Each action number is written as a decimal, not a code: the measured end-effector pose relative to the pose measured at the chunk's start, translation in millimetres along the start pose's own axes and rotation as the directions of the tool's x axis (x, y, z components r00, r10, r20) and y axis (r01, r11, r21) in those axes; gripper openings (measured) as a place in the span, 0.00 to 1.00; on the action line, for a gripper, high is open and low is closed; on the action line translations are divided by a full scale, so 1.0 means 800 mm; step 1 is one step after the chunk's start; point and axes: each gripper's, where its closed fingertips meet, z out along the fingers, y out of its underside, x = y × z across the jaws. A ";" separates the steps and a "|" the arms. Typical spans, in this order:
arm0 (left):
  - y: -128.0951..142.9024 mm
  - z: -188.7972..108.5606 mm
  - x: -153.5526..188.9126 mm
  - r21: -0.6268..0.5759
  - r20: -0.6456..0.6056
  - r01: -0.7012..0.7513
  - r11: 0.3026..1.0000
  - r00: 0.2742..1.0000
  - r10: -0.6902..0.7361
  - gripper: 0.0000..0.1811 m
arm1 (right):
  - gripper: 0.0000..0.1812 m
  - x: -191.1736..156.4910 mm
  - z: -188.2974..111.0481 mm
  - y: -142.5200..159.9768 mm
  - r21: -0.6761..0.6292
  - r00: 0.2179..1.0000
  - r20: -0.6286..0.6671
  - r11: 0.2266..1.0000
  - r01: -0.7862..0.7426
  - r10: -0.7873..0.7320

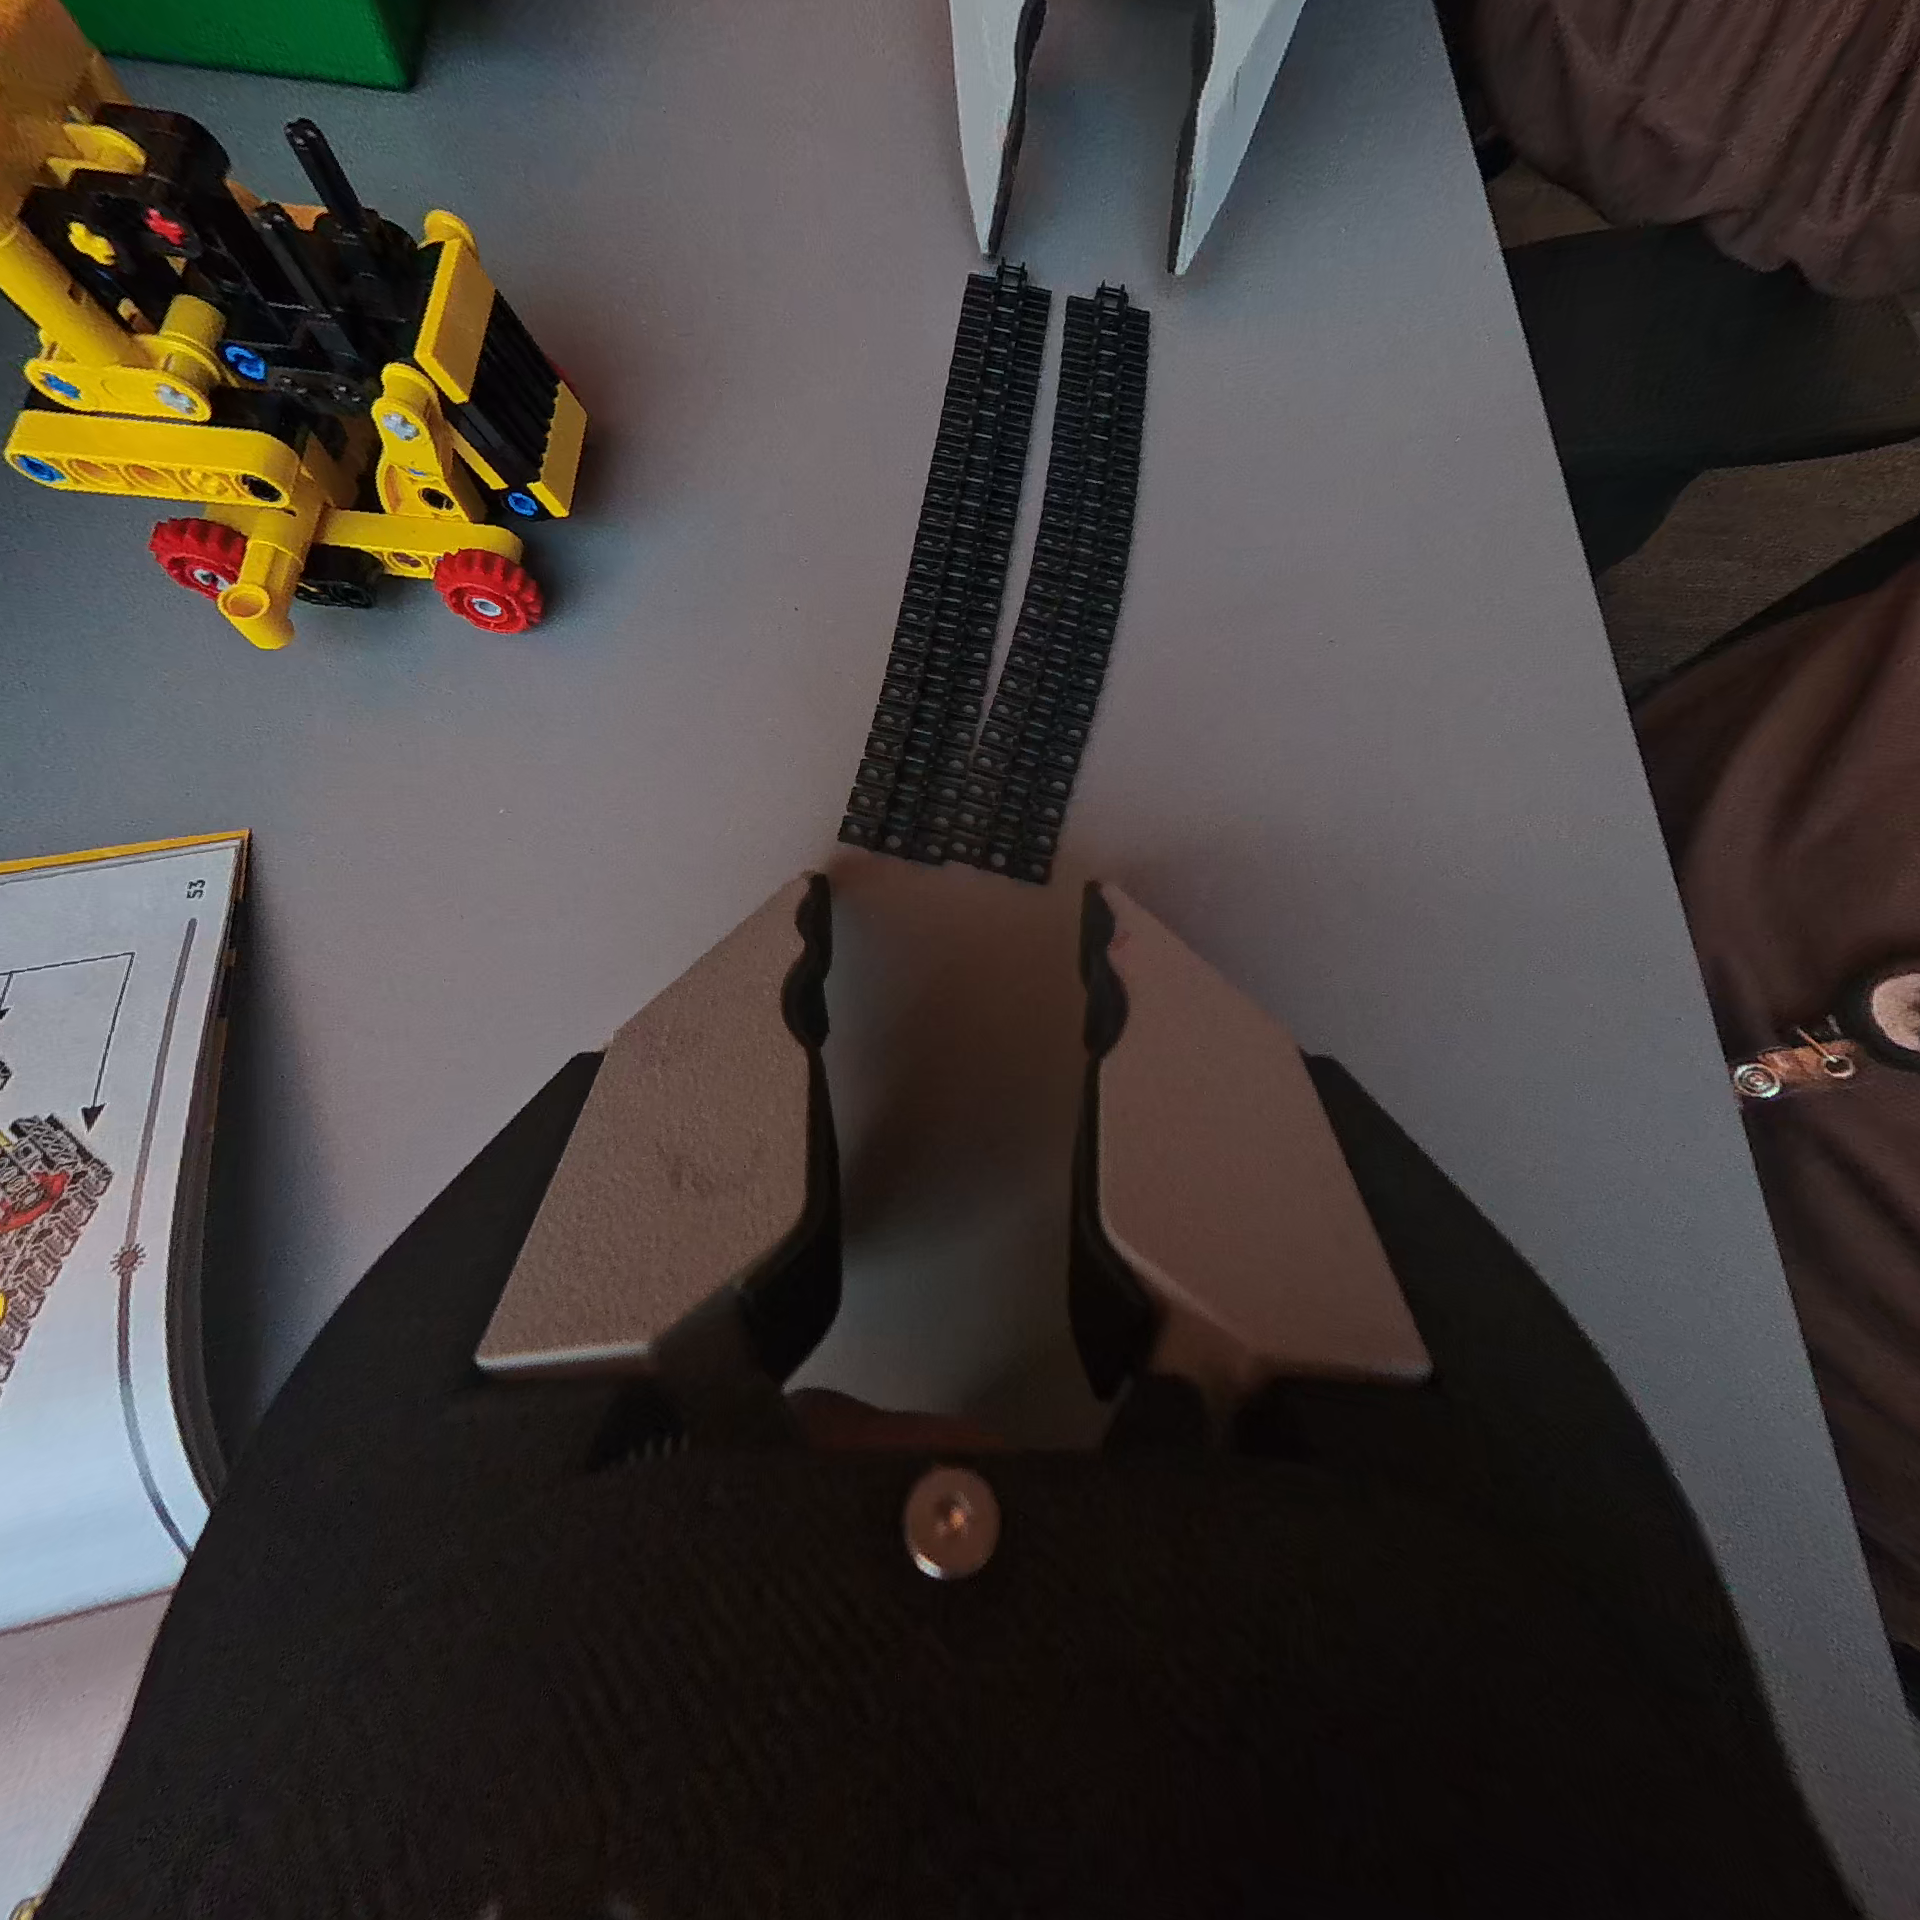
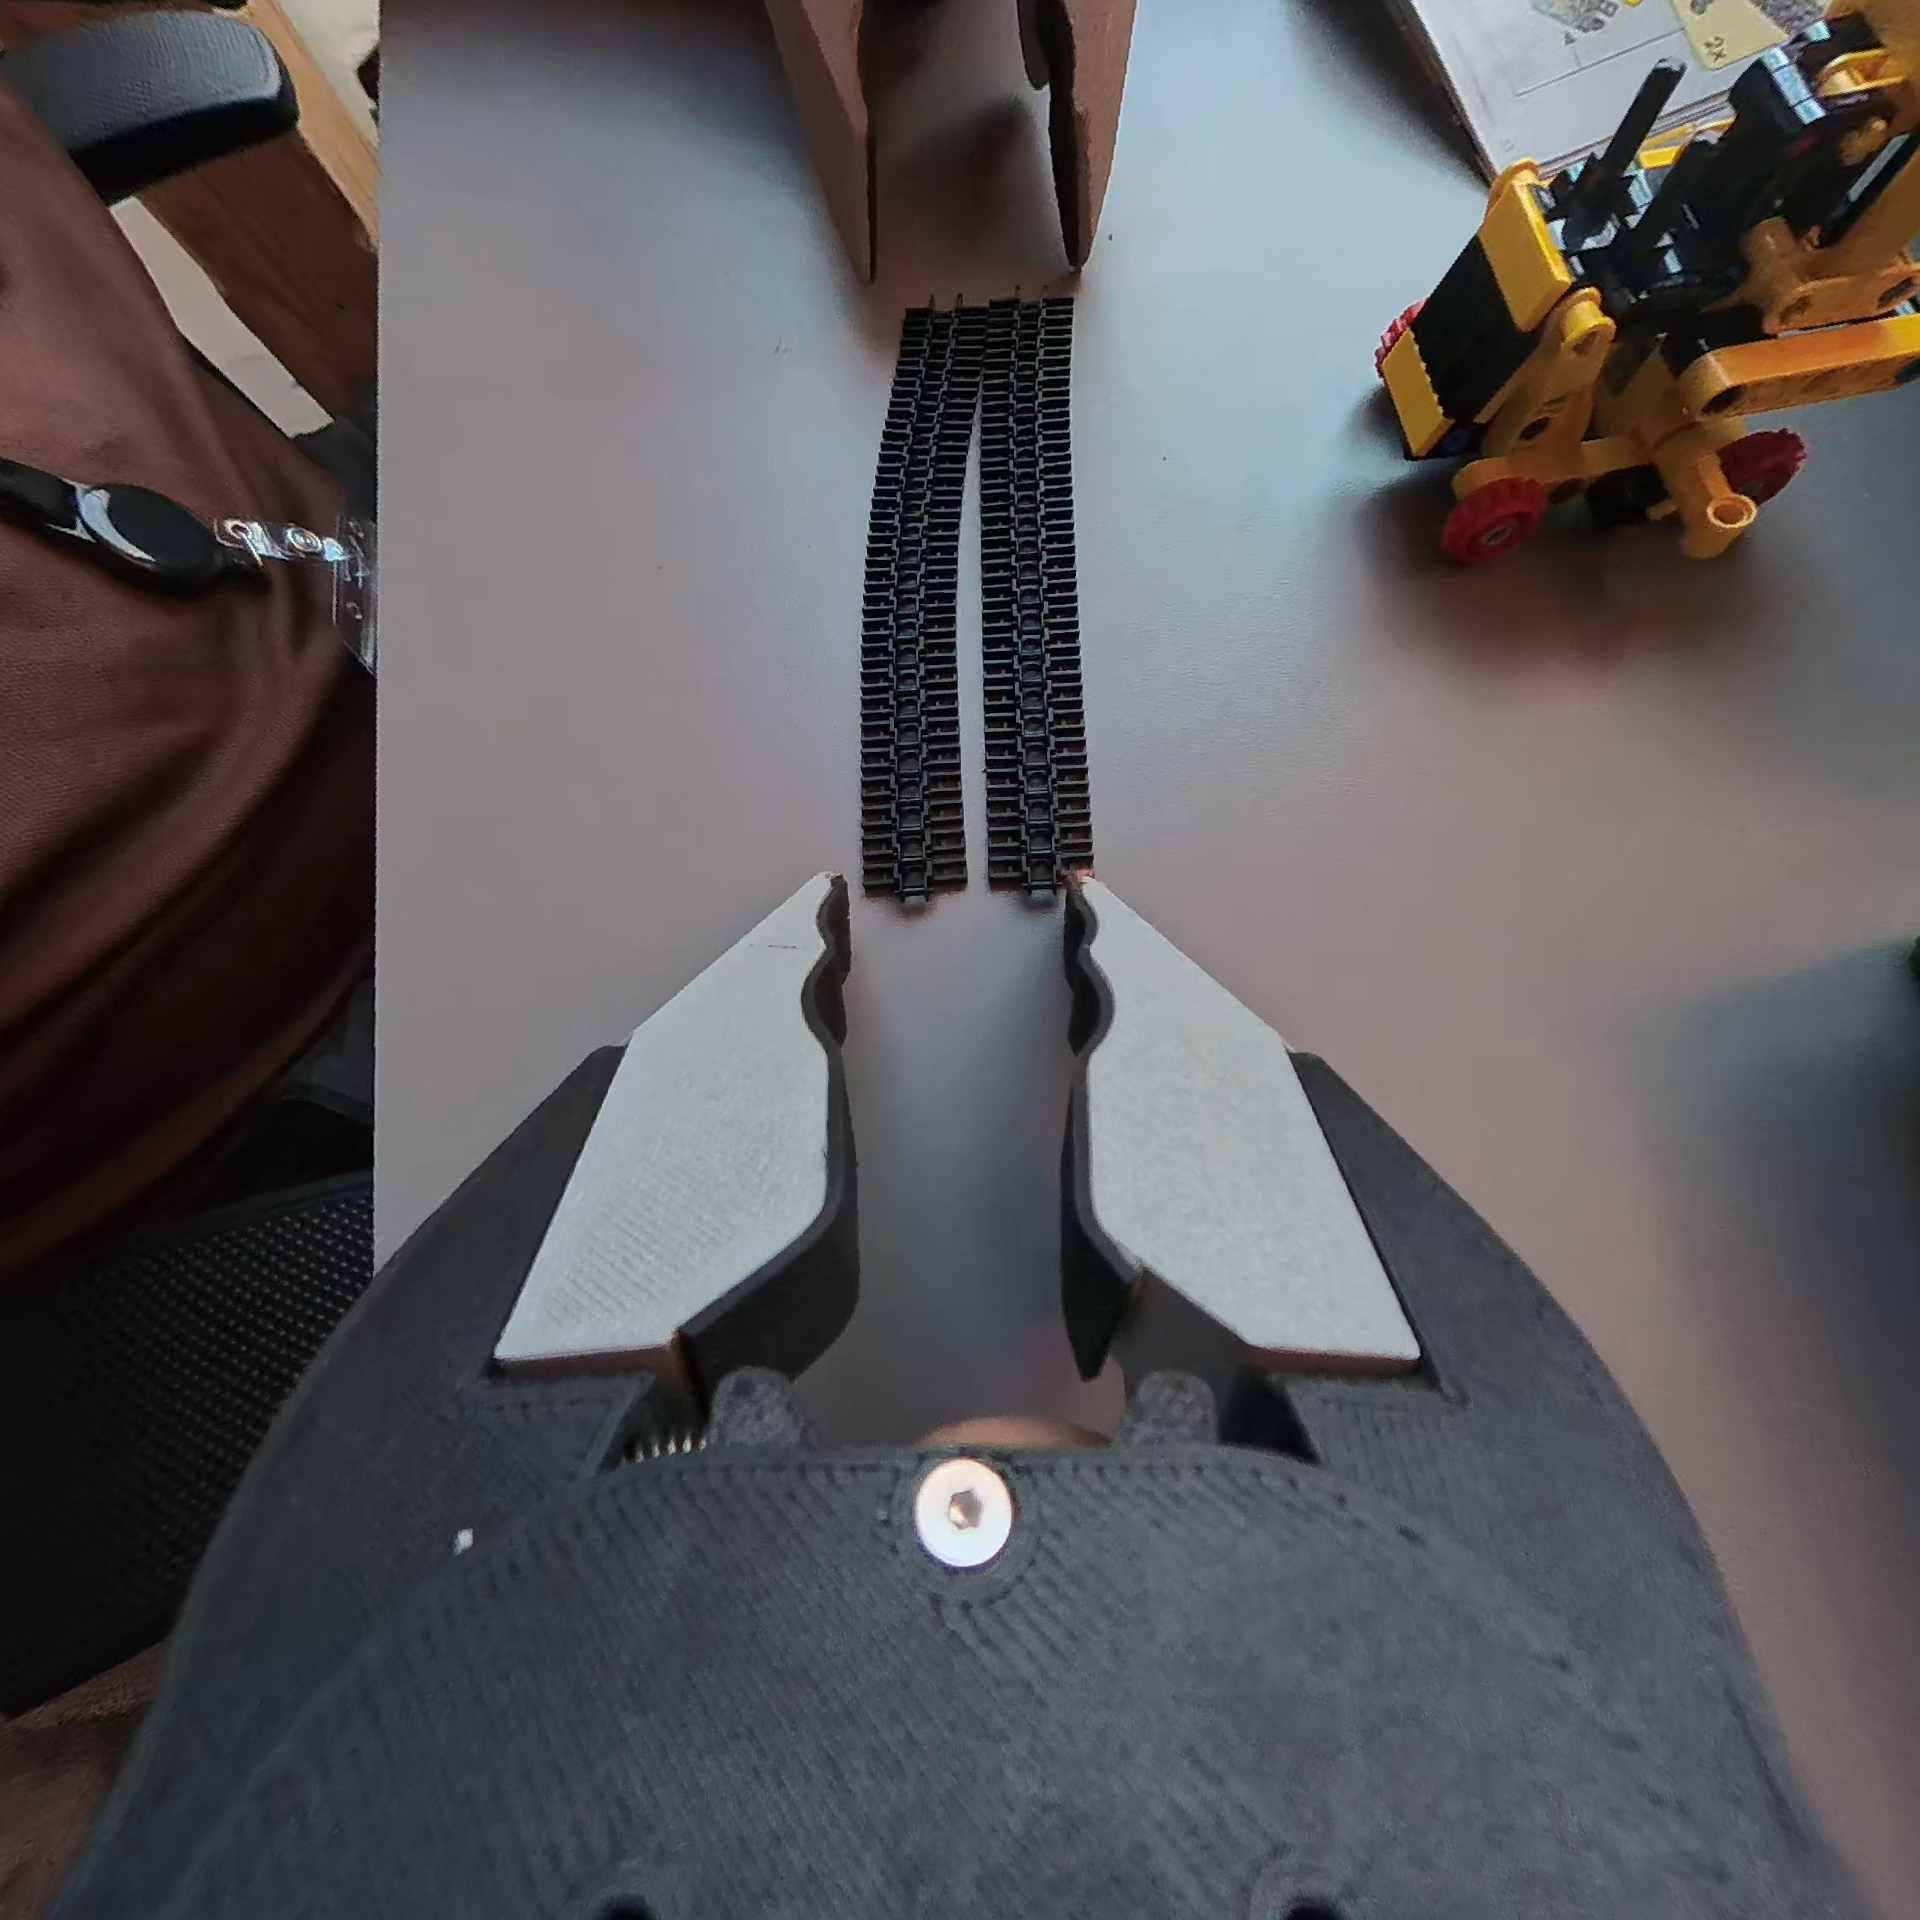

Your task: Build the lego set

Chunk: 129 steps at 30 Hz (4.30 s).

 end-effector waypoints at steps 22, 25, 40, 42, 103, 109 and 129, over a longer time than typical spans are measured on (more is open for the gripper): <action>-0.004 0.007 0.012 -0.005 -0.021 -0.028 1.000 0.999 0.028 0.24 | 0.19 0.003 0.004 0.000 -0.013 1.000 0.011 1.000 -0.022 0.022; -0.004 0.008 0.013 -0.007 -0.020 -0.039 0.999 0.999 0.039 0.25 | 0.19 0.003 0.004 -0.001 -0.009 0.999 0.017 0.999 -0.031 0.031; 0.001 -0.002 0.011 0.010 -0.010 -0.003 1.000 1.000 0.003 0.26 | 0.18 0.015 -0.030 -0.029 0.221 0.995 0.022 0.970 -0.100 0.098; 0.003 -0.010 0.004 0.028 0.005 0.019 0.999 1.000 -0.019 0.27 | 0.19 0.026 -0.042 -0.036 0.295 0.991 -0.007 0.947 -0.127 0.136; 0.027 -0.167 -0.031 0.336 0.768 -0.099 0.937 0.604 -0.211 0.03 | 0.19 0.079 -0.053 -0.063 0.315 0.782 -0.610 0.945 0.091 0.128; 0.032 -0.159 -0.035 0.287 0.780 -0.077 0.955 0.597 -0.187 0.04 | 0.18 0.102 -0.028 -0.083 0.261 0.832 -0.551 0.960 0.099 0.064; 0.031 -0.154 -0.028 0.278 0.761 -0.080 0.957 0.626 -0.169 0.04 | 0.28 0.122 0.078 -0.134 0.044 0.973 -0.228 0.999 -0.003 0.013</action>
